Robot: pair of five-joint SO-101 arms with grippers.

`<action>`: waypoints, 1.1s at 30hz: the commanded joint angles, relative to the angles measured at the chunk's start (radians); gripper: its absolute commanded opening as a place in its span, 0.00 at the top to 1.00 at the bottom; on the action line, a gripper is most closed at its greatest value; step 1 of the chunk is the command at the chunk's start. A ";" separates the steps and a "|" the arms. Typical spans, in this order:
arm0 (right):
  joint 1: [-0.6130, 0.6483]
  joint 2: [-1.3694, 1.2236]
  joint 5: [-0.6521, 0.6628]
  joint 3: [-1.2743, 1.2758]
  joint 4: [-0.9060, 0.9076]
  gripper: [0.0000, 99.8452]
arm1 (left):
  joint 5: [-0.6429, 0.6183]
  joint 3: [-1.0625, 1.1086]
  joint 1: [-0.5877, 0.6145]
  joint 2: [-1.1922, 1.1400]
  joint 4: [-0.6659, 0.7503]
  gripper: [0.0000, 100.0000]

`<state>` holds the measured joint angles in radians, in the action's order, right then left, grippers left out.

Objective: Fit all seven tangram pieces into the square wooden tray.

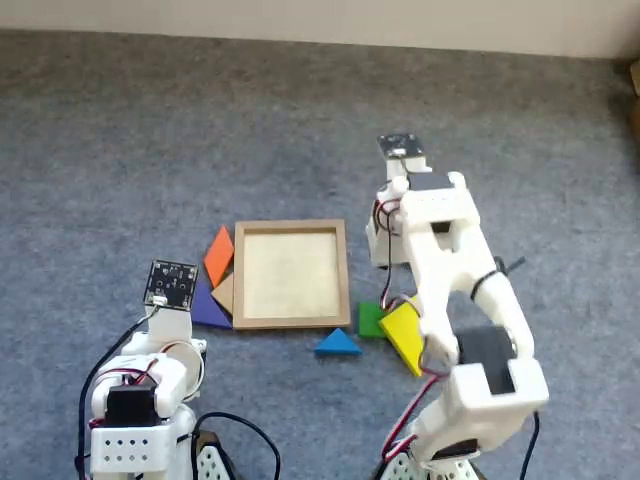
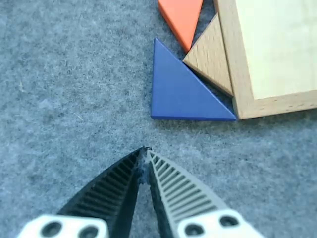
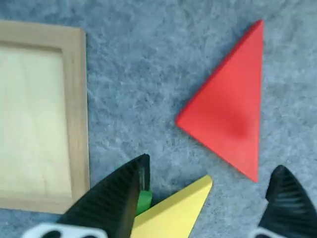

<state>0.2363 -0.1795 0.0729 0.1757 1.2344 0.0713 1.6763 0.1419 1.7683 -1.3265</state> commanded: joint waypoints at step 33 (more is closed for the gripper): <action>-0.067 -0.272 0.014 -0.268 -0.019 0.74 | -0.005 0.019 -0.018 0.051 -0.006 1.00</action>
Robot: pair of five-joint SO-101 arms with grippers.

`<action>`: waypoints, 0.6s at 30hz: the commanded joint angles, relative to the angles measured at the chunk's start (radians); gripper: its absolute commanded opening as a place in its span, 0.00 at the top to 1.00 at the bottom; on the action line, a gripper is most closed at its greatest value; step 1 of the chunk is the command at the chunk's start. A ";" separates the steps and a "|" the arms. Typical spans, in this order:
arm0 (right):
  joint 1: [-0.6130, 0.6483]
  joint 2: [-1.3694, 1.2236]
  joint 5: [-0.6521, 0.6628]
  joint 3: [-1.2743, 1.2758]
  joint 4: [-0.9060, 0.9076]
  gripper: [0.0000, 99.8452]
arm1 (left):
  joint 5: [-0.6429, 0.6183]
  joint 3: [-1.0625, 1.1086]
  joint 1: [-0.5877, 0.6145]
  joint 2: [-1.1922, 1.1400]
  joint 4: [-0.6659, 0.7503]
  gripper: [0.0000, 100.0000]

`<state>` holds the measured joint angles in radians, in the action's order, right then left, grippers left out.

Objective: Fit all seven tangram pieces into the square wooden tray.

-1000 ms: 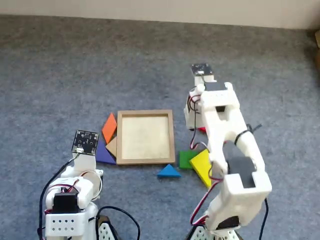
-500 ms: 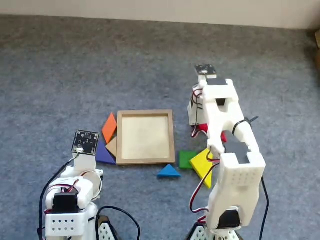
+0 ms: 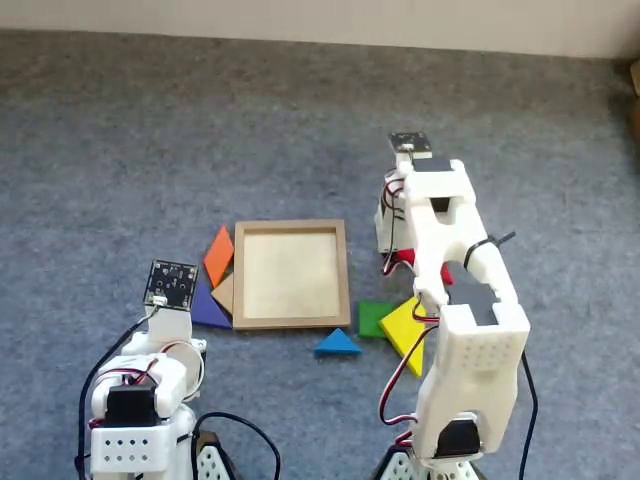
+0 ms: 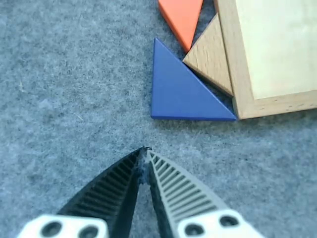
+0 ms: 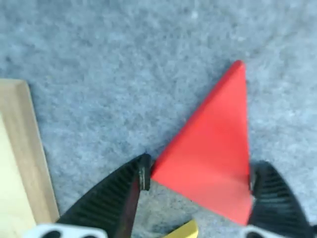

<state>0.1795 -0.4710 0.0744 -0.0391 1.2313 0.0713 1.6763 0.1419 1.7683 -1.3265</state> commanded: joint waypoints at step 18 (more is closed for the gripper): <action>-0.035 0.130 0.014 -0.097 0.048 0.84 | -0.005 0.019 -0.018 0.051 -0.006 1.00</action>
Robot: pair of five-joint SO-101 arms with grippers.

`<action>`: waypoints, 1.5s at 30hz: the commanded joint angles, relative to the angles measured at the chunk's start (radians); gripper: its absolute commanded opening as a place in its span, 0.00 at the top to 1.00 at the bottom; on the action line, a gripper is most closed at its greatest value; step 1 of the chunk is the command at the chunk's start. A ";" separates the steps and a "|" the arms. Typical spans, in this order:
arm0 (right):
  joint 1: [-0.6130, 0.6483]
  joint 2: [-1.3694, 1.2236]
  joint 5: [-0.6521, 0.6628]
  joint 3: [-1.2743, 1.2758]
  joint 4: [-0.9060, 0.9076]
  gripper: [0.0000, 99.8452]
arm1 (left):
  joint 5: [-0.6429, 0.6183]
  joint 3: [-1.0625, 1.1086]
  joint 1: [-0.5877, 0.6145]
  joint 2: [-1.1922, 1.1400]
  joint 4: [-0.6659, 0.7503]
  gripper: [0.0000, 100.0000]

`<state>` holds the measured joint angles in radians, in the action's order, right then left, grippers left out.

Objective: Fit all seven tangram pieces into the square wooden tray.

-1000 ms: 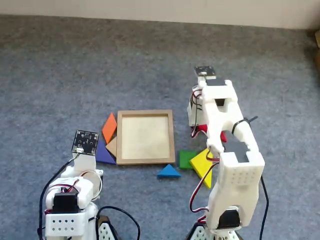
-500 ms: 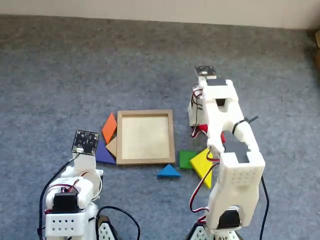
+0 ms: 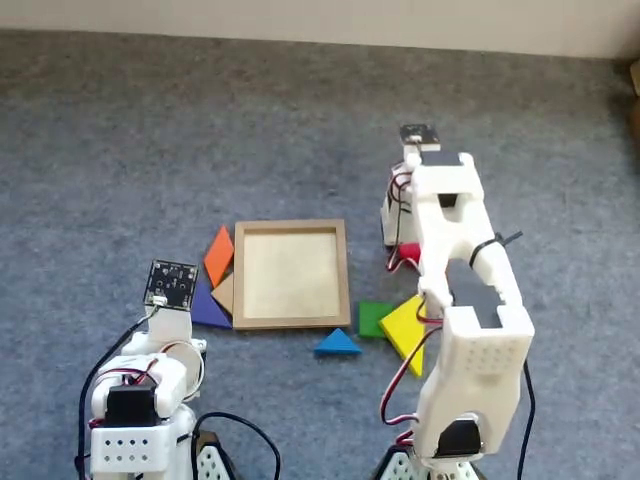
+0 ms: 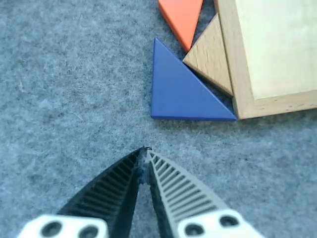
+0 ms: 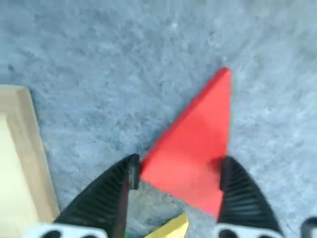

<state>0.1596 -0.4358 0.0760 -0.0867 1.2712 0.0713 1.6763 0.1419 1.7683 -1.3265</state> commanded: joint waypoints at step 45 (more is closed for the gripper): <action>0.074 0.142 0.052 0.022 -0.036 0.71 | -0.005 0.019 -0.018 0.051 -0.006 1.00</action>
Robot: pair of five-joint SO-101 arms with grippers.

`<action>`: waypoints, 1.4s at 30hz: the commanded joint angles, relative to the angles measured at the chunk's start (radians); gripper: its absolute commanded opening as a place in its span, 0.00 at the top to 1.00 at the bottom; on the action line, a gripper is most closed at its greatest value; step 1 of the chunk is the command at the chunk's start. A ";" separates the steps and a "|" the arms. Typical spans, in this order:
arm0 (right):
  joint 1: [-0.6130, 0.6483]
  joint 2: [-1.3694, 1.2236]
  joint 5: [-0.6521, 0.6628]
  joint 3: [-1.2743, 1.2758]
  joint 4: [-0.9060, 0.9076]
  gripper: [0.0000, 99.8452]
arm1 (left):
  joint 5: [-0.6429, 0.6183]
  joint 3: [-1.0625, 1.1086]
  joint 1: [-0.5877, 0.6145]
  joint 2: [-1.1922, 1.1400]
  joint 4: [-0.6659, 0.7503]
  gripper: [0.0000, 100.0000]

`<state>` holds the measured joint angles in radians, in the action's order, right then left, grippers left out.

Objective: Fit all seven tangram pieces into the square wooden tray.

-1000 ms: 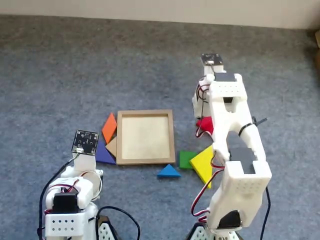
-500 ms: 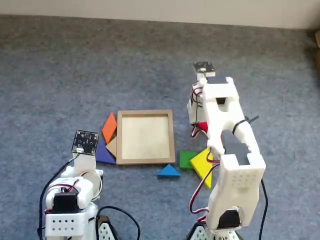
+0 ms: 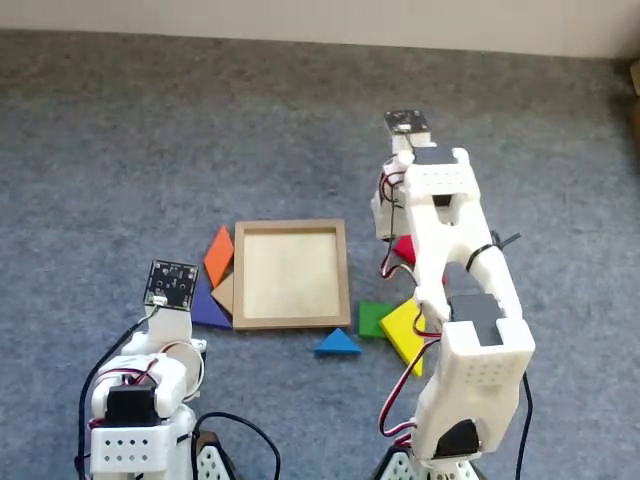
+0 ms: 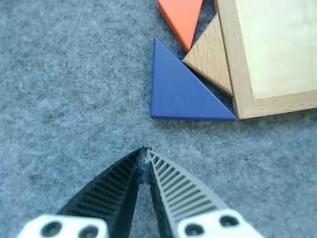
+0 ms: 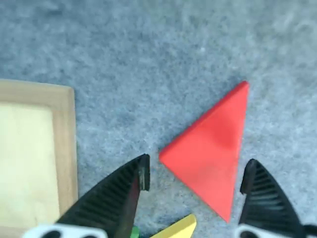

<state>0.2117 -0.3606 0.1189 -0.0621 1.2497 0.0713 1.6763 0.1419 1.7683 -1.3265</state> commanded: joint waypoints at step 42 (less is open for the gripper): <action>-0.068 -0.124 0.044 -0.170 0.053 1.00 | -0.005 0.019 -0.018 0.051 -0.006 1.00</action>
<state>0.1488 -0.5401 0.1603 -0.1695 1.2866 0.0713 1.6763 0.1419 1.7683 -1.3265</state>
